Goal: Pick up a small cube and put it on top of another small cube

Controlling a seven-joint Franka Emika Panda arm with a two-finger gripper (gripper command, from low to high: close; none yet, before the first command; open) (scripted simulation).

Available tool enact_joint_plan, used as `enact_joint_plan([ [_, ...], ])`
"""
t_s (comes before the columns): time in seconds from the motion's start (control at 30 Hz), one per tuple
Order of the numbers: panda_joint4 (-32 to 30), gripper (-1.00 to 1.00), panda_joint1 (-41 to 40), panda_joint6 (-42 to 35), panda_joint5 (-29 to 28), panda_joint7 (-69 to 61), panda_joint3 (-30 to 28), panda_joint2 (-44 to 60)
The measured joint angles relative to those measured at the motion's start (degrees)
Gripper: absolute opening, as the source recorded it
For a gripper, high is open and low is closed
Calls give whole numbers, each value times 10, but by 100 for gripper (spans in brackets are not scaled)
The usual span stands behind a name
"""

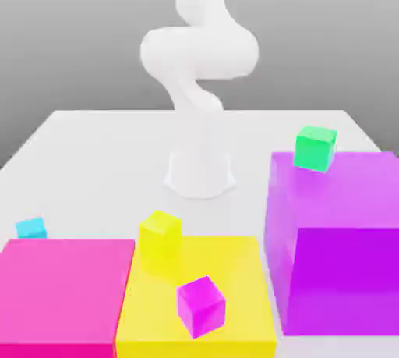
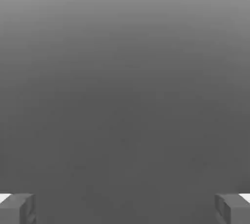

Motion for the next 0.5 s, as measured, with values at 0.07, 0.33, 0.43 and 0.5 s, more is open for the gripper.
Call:
enact_joint_plan([
  [0.07, -12, 0, -33, 15, 0, 53, 3, 28],
  [0.33, -56, 0, -152, 73, -5, 254, 12, 135],
  [0.43, -73, 0, -194, 95, -8, 330, 13, 174],
  [0.5, -84, 0, -221, 109, -11, 382, 12, 201],
])
